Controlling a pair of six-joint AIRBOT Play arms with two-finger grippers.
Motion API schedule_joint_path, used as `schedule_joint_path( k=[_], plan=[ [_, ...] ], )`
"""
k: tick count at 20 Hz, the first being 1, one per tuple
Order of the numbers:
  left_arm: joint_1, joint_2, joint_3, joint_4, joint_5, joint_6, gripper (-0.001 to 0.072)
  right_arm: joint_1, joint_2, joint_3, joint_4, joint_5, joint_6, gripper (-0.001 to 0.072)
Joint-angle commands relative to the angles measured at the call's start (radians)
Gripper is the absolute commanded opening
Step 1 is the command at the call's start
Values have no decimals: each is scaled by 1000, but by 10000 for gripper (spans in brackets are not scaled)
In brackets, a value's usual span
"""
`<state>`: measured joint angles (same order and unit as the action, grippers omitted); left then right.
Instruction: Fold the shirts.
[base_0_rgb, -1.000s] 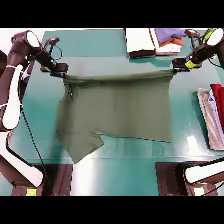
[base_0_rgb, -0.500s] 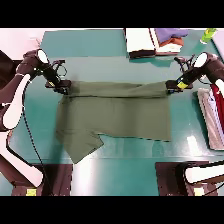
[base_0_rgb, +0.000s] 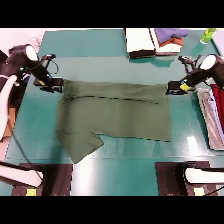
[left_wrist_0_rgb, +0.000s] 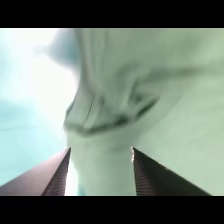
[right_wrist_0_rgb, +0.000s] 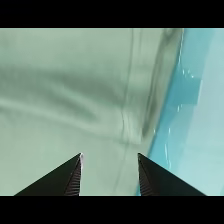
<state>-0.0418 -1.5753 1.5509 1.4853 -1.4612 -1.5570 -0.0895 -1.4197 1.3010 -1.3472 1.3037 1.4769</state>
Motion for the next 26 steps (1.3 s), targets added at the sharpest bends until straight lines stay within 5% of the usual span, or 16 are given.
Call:
schedule_joint_path(
  k=[1, 8, 19, 21, 25, 26],
  plan=[
    [0, 245, -273, 36, 72, -47, 468, -30, 146, -123, 0, 23, -1, 409],
    [0, 714, -969, -43, 169, -175, 468, -63, 360, -382, 3, 11, -1, 411],
    [-1, 747, -1103, -274, 407, -138, 451, -63, 386, -455, 21, 24, 0, 411],
    [-1, 746, -1107, -274, 404, -109, 243, -63, 386, -455, 21, 25, 0, 410],
    [-1, 746, -1118, -265, 377, -110, 229, -63, 387, -455, 17, 54, 0, 411],
    [-1, 746, -1118, -254, 374, -99, 41, -64, 387, -455, 12, 64, 0, 411]
  ],
)
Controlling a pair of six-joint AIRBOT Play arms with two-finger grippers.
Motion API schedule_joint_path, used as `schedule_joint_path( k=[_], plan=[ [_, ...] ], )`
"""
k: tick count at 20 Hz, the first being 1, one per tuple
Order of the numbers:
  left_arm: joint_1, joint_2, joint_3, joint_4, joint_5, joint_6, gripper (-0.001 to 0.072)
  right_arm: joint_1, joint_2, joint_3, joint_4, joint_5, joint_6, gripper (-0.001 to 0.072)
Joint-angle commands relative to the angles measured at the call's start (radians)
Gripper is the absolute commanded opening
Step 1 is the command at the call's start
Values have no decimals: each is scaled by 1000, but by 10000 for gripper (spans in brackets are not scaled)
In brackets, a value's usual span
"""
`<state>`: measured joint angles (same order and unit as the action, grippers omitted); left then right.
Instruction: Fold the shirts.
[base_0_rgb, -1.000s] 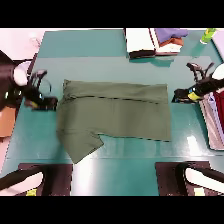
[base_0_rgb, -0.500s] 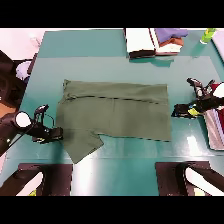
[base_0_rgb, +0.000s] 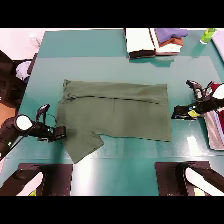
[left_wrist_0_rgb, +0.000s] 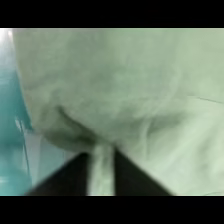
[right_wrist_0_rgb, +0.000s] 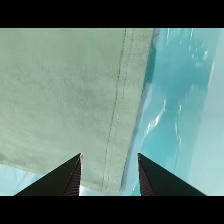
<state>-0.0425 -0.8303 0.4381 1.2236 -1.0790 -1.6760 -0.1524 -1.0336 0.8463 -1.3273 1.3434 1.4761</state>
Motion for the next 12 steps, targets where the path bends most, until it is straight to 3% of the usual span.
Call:
schedule_joint_path(
  k=[1, 4, 6, 9, 12],
  plan=[
    [0, 1, -5, 8, -10, 35, 36, -1, 1, -1, -20, 38, 0, 411],
    [0, 1, -5, 14, -27, 41, 35, -1, 1, -2, -83, 108, 2, 412],
    [0, 1, -5, 16, -34, 62, 36, -1, 1, -19, -88, 137, 10, 568],
    [0, 1, -5, 19, -35, 62, 36, -1, 1, -134, -78, 88, 59, 566],
    [0, 1, -5, 19, -36, 63, 36, 1, 0, -243, 33, -11, 68, 544]
  ],
)
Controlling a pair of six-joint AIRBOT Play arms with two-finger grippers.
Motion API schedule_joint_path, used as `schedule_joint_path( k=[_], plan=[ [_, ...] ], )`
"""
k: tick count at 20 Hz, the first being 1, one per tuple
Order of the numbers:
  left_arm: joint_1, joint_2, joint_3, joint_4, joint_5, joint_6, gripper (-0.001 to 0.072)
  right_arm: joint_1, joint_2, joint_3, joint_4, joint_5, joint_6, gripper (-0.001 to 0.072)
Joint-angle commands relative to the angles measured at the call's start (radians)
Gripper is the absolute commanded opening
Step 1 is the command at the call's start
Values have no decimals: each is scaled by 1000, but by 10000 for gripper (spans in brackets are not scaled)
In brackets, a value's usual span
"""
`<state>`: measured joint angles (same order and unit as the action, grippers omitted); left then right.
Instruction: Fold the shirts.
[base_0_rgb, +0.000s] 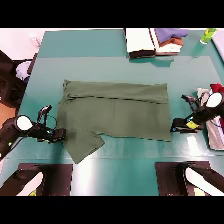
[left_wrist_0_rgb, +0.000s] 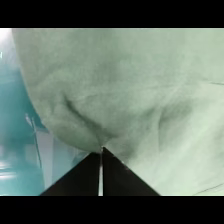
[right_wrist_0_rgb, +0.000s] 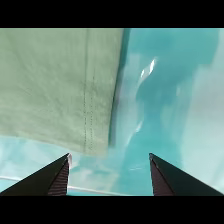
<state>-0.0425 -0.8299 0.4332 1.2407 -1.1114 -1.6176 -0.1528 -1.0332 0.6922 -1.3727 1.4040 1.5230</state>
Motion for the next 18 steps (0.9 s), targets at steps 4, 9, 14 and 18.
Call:
schedule_joint_path(
  k=[4, 9, 14, 18],
  plan=[
    [0, 0, 0, 2, -4, 14, 36, 33, 0, -144, 133, -143, 29, 504],
    [0, 1, 1, 9, -22, 35, 36, 143, 0, -143, 68, -167, 59, 239],
    [0, 13, 80, 118, -167, 51, 35, 195, 48, -113, -15, -93, 59, 18],
    [0, 165, 79, 119, -262, 54, 34, 171, 209, -104, -118, 39, 44, 17]
  ],
)
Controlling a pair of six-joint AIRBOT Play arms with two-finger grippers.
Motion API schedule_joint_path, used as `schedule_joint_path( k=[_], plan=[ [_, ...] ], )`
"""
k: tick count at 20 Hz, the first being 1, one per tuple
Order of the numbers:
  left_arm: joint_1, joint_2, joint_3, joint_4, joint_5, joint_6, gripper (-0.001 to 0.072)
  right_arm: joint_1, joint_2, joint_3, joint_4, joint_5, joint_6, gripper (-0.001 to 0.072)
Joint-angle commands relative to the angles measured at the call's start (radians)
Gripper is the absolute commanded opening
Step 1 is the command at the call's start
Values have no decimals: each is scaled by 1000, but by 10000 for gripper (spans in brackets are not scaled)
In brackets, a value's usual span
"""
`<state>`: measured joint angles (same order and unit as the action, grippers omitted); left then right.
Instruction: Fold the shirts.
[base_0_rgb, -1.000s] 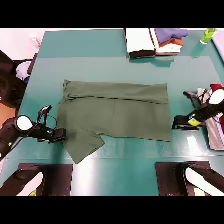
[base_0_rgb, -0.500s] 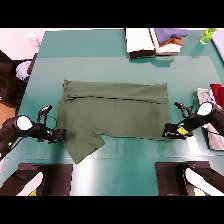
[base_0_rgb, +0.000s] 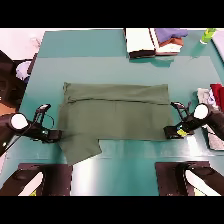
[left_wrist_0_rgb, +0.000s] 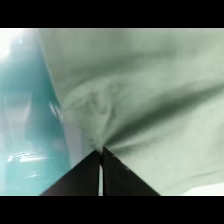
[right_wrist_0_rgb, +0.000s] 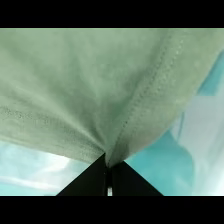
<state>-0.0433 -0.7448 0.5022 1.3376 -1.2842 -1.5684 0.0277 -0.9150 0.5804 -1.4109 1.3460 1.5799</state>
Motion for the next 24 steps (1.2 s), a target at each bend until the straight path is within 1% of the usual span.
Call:
schedule_joint_path(
  k=[1, 3, 4, 6, 8, 11, 15, 19, 21, 24],
  plan=[
    [0, 114, 10, 11, -128, 5, 34, -25, 130, 8, -84, 119, -23, 17],
    [0, 169, 23, -27, -202, 5, 35, -67, 206, 9, -82, 129, -46, 17],
    [0, 170, 43, -40, -212, 5, 35, -88, 227, 21, -83, 137, -48, 17],
    [0, 157, 106, -48, -184, 6, 35, -119, 224, 76, -83, 135, -56, 17],
    [0, 128, 175, -47, -115, 11, 35, -133, 170, 157, -82, 117, -64, 17],
    [1, 25, 280, -43, 15, 35, 35, -113, 23, 291, -81, 44, -67, 16],
    [1, -211, 430, -32, 175, 68, 36, -73, -219, 512, -82, 15, -66, 17],
    [0, -428, 559, -34, 270, 112, 36, -72, -436, 731, -81, 4, -61, 17],
    [0, -518, 600, -37, 300, 112, 36, -72, -525, 818, -74, 4, -61, 16],
    [0, -590, 614, -37, 333, 112, 37, -71, -639, 928, -73, 10, -61, 17]
  ],
)
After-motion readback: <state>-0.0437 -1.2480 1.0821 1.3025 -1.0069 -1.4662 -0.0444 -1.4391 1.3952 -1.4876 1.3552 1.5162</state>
